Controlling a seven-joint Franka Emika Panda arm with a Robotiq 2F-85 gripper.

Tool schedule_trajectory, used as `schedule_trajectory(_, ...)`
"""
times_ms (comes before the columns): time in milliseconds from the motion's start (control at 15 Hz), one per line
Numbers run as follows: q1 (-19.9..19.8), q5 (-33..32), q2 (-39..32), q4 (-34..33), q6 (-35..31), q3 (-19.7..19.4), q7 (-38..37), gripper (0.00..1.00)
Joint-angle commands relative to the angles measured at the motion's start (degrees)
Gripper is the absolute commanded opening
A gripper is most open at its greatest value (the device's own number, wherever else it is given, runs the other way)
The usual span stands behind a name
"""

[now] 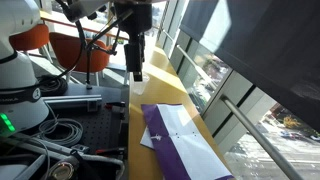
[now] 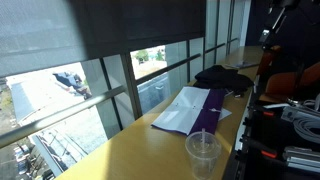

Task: Close the folder

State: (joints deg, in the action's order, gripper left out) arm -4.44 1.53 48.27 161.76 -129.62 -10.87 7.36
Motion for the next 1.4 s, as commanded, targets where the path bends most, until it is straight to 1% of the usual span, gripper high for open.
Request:
schedule_trajectory(0,-0.4,0.4,-0.2,0.8,0.3,0.4,0.3,1.00)
schedule_trajectory(267,-0.4,0.4,-0.8,1.6,0.3,0.4,0.3,1.00)
schedule_trajectory(400,0.0,0.4,-3.4,0.5,-2.2,-0.3,1.4,1.00)
schedule_trajectory(600,1.6,1.5,-10.2,-3.8,-7.7,-2.5,4.9,1.00)
schedule_trajectory(800,5.4,5.1,-19.1,-9.0,-14.1,-5.9,10.2,1.00)
schedule_trajectory(1000,10.3,12.1,-29.7,-16.1,-17.6,-9.7,16.6,1.00)
schedule_trajectory(1133,12.4,17.8,-36.6,-21.7,-17.5,-11.0,20.1,1.00)
schedule_trajectory(1200,14.2,19.6,-40.2,-24.7,-16.9,-12.7,20.7,1.00)
schedule_trajectory(1333,14.6,24.1,-47.5,-31.3,-14.6,-13.5,22.4,1.00)
